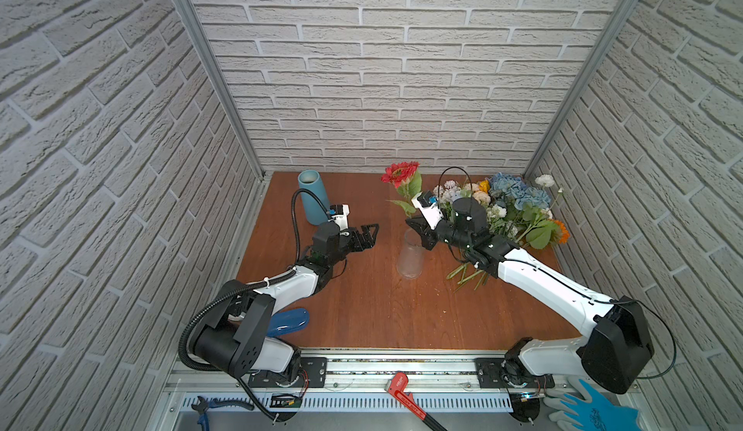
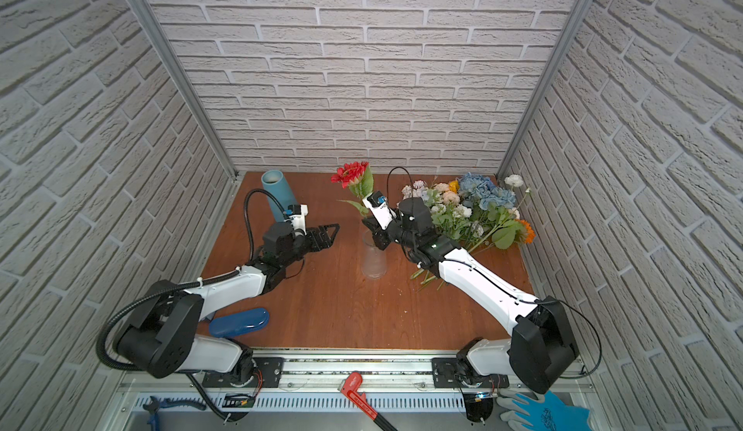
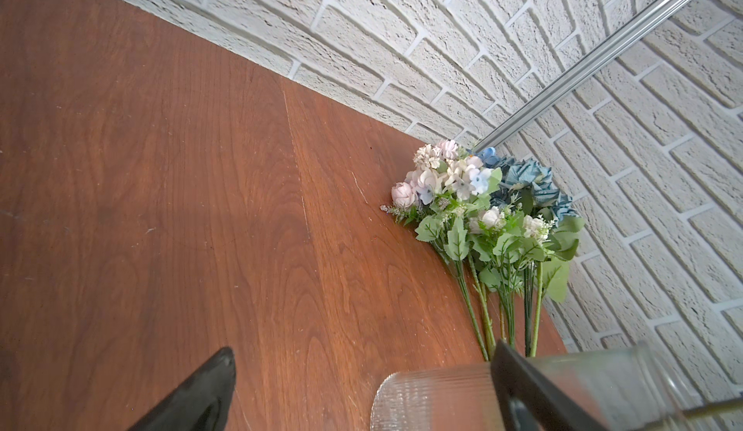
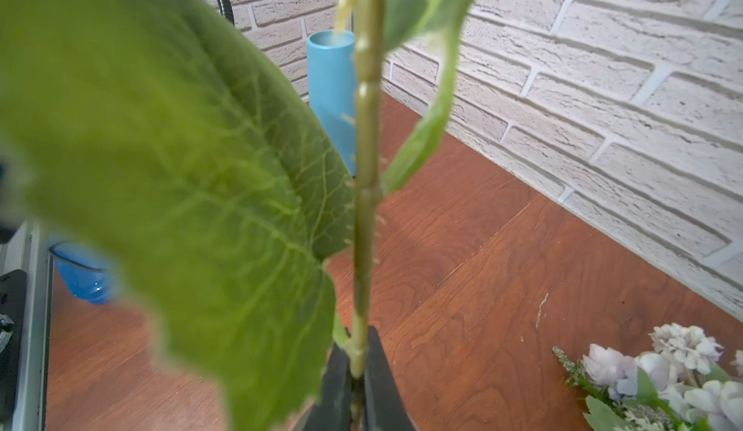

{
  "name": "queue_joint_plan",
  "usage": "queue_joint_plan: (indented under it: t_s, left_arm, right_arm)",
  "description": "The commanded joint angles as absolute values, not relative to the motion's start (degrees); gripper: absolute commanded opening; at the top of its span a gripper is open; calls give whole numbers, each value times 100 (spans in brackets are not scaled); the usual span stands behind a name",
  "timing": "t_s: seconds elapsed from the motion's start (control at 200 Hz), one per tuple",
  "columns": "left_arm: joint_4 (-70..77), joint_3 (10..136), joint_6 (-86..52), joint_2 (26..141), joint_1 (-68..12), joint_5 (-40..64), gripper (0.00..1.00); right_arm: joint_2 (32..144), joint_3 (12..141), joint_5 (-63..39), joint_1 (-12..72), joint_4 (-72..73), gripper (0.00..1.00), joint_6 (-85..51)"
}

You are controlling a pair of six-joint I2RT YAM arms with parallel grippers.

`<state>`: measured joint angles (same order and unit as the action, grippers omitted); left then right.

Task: Arrange flowers in a vase
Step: Place the flower in the vase.

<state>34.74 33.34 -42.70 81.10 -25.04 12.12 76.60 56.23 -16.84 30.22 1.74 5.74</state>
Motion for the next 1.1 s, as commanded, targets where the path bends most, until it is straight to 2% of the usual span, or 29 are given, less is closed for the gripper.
queue_joint_plan:
  t_s: [0.0,0.14,0.26,0.34,0.465,0.535,0.895,1.095]
  left_arm:
    - [3841,3349,-4289,8195,-2522,1274,98]
    - [3893,3349,-4315,8199,-2542,1274,98]
    - [3894,3340,-4308,8191,-2549,1256,98]
    - [3885,3357,-4290,8213,-2549,1264,98]
    - [3893,3457,-4260,8283,-2558,1317,98]
    - [3911,3504,-4260,8329,-2576,1326,98]
    - [3902,3582,-4257,8397,-2633,1327,98]
    - [3876,3617,-4247,8401,-2639,1310,98]
  right_arm:
    - [7626,5488,-1753,3091,907,6,510]
    - [7696,5128,-1663,3204,1208,6,384]
    - [7541,4688,-1402,3322,1544,11,296]
    - [7424,4543,-1287,3340,1542,16,216]
    - [7324,4458,-1215,3349,1393,30,202]
    - [7296,4447,-1165,3349,1339,34,210]
    - [6939,4787,-1130,3349,487,36,307]
    - [6305,4850,-1065,3348,-286,37,162]
